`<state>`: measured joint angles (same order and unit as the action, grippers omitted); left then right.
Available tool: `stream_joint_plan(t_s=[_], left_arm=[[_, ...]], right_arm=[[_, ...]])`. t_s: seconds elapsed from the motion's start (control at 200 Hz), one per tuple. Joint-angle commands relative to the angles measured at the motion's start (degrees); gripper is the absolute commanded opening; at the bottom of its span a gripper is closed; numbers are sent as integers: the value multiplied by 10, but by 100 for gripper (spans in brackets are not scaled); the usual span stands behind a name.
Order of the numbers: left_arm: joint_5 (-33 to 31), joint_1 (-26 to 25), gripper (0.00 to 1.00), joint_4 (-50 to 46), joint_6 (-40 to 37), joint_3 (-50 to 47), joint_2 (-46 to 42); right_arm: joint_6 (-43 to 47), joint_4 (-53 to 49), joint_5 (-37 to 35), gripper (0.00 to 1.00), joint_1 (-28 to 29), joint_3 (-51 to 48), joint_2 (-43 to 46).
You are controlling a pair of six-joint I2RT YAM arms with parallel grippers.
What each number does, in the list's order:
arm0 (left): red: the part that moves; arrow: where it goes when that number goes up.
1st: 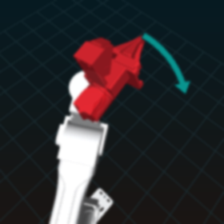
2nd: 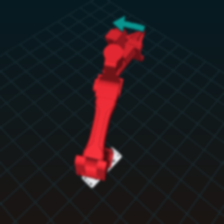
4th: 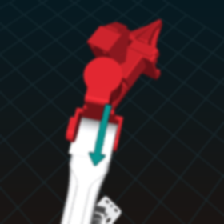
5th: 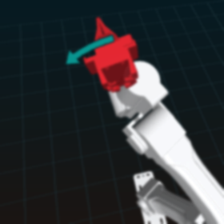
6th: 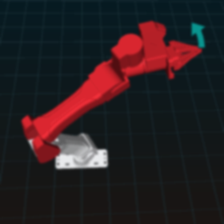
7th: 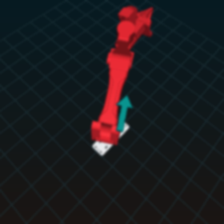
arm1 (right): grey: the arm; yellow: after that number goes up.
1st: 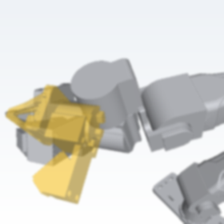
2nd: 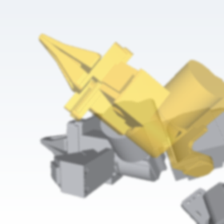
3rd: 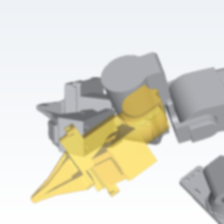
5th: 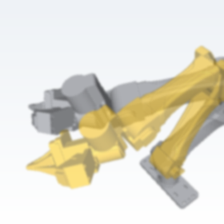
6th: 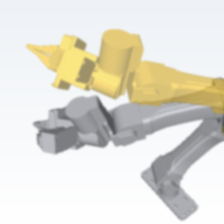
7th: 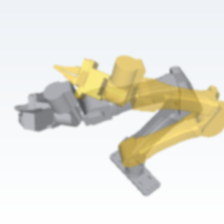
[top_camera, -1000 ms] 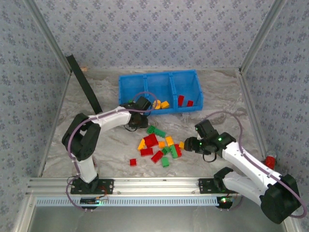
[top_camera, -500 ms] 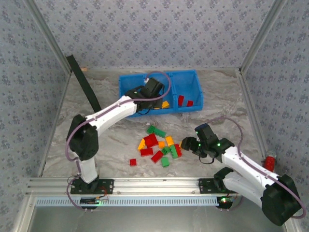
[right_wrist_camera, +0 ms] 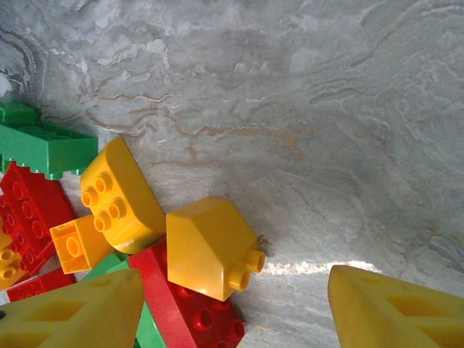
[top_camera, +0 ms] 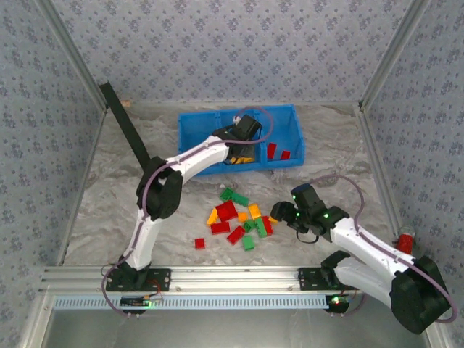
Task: Sort the legos into containers by color
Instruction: Place the lego in the container.
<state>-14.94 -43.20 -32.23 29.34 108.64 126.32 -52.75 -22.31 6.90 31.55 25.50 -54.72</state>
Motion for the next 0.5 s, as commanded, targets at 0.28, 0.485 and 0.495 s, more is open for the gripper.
stream_joint_plan(t_s=[0.28,0.485,0.495], left_arm=[[4,6,42,-39,2,46,19],[7,12,48,-35,-2,39,3],[8,12,48,-35,-2,39,1]], right_arm=[[-7,13,-14,70,9,-4,-18],[2,20,-13,70,7,6,-39],[2,20,-13,70,7,6,-41]])
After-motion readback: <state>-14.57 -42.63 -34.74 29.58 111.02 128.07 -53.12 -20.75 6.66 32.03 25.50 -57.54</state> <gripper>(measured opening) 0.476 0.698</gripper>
